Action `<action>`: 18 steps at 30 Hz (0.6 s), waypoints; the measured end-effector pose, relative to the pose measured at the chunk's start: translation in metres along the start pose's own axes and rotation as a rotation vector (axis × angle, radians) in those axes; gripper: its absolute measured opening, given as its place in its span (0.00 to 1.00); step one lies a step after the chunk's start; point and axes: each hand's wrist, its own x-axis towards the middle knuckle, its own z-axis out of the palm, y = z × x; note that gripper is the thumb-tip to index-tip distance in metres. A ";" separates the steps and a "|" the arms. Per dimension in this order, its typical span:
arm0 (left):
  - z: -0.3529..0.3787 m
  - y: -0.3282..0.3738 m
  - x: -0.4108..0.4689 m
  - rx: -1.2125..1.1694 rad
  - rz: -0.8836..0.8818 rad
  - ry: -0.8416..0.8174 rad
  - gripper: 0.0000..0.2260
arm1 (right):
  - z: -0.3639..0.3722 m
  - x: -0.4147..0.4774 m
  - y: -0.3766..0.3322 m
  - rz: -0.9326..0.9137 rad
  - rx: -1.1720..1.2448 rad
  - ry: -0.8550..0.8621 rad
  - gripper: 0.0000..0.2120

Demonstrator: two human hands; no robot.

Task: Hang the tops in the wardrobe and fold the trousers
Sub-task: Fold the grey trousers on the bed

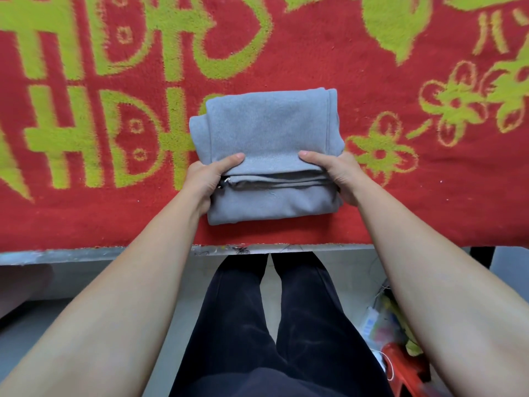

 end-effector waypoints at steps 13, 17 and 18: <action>-0.025 0.035 -0.049 -0.124 0.034 -0.210 0.15 | 0.001 -0.047 -0.026 -0.084 0.096 -0.168 0.24; -0.047 0.079 -0.102 -0.134 0.185 -0.214 0.11 | 0.001 -0.094 -0.080 -0.164 0.128 -0.228 0.24; -0.053 0.095 -0.120 -0.140 0.232 -0.224 0.11 | -0.001 -0.111 -0.099 -0.186 0.130 -0.255 0.24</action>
